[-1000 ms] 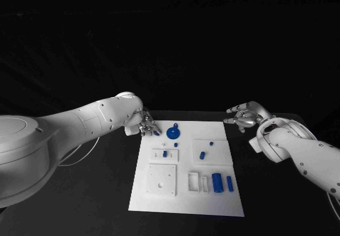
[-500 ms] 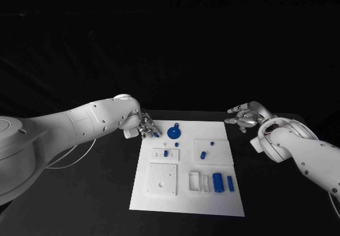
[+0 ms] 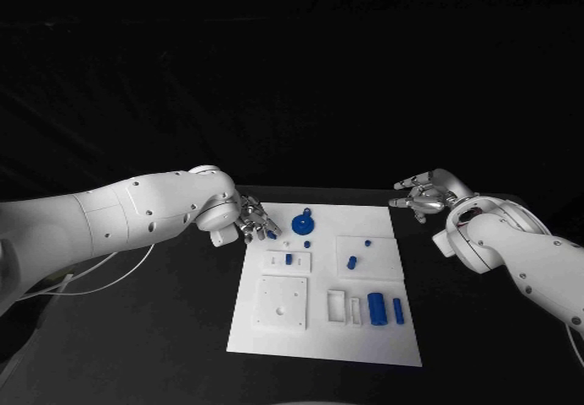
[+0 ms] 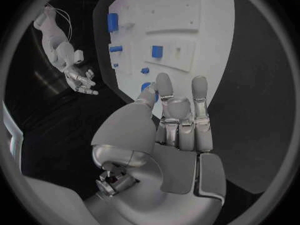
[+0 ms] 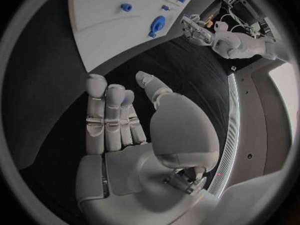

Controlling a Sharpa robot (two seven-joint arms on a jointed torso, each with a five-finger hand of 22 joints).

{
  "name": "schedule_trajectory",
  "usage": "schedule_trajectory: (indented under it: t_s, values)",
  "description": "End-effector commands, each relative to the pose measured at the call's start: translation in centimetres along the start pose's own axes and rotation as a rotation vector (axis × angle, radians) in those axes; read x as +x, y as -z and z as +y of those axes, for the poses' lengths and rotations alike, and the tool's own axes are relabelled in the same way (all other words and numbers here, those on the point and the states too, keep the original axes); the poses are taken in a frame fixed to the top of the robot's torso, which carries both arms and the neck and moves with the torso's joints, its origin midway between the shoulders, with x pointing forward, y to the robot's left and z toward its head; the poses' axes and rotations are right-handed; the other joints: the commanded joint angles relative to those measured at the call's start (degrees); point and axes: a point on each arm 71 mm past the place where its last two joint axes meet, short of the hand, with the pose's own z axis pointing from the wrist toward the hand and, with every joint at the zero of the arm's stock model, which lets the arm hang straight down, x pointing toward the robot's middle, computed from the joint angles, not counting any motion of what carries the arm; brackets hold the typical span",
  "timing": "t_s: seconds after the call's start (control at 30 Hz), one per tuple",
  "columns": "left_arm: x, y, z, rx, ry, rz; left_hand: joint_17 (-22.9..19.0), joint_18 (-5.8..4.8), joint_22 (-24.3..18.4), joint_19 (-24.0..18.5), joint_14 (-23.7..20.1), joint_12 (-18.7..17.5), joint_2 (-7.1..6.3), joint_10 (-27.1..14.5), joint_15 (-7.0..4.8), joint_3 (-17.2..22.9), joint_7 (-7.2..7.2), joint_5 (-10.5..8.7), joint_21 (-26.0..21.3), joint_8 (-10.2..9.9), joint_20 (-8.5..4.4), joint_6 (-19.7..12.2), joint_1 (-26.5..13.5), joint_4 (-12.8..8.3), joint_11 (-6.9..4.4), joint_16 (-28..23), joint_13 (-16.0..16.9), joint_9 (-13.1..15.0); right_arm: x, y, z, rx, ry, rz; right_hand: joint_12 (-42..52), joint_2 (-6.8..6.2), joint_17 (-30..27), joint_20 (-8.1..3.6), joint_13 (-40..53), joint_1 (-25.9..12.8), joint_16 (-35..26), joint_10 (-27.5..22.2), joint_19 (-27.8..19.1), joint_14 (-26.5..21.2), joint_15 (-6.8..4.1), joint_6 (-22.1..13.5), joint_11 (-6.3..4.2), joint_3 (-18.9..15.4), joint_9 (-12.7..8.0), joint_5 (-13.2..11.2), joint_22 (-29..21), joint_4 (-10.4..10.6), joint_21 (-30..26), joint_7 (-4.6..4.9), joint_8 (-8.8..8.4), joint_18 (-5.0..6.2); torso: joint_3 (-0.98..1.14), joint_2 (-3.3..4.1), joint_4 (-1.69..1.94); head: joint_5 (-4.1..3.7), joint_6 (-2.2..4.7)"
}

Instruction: Assemble the parts on the task board

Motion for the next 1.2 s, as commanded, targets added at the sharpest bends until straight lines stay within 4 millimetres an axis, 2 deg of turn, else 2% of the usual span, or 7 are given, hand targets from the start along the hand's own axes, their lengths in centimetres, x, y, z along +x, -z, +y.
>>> schedule_trajectory:
  t_s: [0.03, 0.3, 0.5, 0.83, 1.2]
  values:
    - [0.2, 0.5, 0.1, -0.021, 0.005, -0.077, 0.2, 0.32, 0.1, 0.6, 0.6, 0.2, 0.15, 2.9, 0.00, 0.4, -3.29, 0.09, 0.1, -0.4, -0.02, 3.8, -0.4, -0.3, -0.41, -0.2, -0.1, 10.9, 0.2, 0.0, -0.1, -0.001, 0.009, 0.013, 0.0, 0.25, -0.1, 0.11, -0.1, 0.0, 0.1, -0.4, 0.0, -0.5, 0.01, -0.4, 0.08, -0.3, 0.0, 0.0, 2.6, -0.1, -0.2, 0.16, -0.16, 0.97, -0.04, -0.39, 0.27, -0.04, -0.38]
    - [1.6, 1.3, 0.0, -0.001, -0.067, -0.118, 1.3, 0.53, 0.0, 1.0, 1.3, 0.9, 0.04, 2.9, -0.08, 0.3, -3.45, 0.20, 0.1, -0.6, 0.06, 4.5, -0.4, -0.4, -0.56, -0.4, -0.3, 10.9, 0.3, 0.0, -0.3, 0.002, 0.007, 0.015, 0.0, 0.25, -0.1, 0.11, -0.1, 0.0, 0.1, -0.4, 0.0, -0.5, 0.01, -0.4, 0.08, -0.3, 0.0, 0.0, 2.6, -0.1, -0.2, 0.16, -0.16, 0.97, -0.05, -0.70, 0.51, -0.13, -0.86]
    - [2.7, 1.5, -0.3, 0.020, -0.112, -0.140, 2.0, 0.74, 0.0, 1.3, 1.6, 1.2, 0.11, 2.9, -0.09, 0.3, -3.53, 0.34, 0.2, -0.5, 0.21, 4.8, -0.3, -0.6, -0.63, -0.4, -0.4, 11.2, 0.4, 0.0, -0.2, 0.001, 0.007, 0.017, 0.0, 0.25, -0.1, 0.11, -0.1, 0.0, 0.1, -0.4, 0.0, -0.5, 0.01, -0.4, 0.08, -0.3, 0.0, 0.0, 2.6, -0.1, -0.2, 0.16, -0.16, 0.97, 0.01, -0.60, 0.36, 0.30, -1.01]
    - [4.6, 1.1, -0.1, 0.032, -0.167, -0.148, 2.4, 0.90, 0.0, 1.3, 1.7, 1.4, 0.16, 2.9, -0.05, 0.3, -3.53, 0.45, 0.2, -0.5, 0.34, 4.7, -0.3, -0.8, -0.63, -0.6, -0.6, 11.5, 0.5, 0.0, -0.2, 0.001, 0.007, 0.019, 0.1, 0.36, -0.1, 0.10, -0.1, 0.1, 0.1, -0.5, 0.0, -0.5, 0.00, -0.3, 0.07, -0.4, 0.0, 0.3, 2.6, -0.1, -0.3, 0.18, -0.16, 0.97, 0.01, -0.55, 0.33, 0.13, -1.31]
    - [5.4, 0.7, 0.0, 0.030, -0.211, -0.145, 2.6, 0.94, 0.0, 1.3, 1.8, 1.4, 0.17, 2.9, -0.04, 0.4, -3.52, 0.53, 0.2, -0.6, 0.38, 4.7, -0.3, -0.9, -0.62, -0.6, -0.7, 11.6, 0.5, 0.1, -0.3, 0.002, 0.007, 0.020, 0.1, 0.36, -0.1, 0.10, -0.1, 0.1, 0.1, -0.5, 0.0, -0.5, 0.00, -0.3, 0.07, -0.4, 0.0, 0.3, 2.6, -0.1, -0.3, 0.18, -0.16, 0.97, -0.03, -0.54, 0.36, 0.07, -1.61]
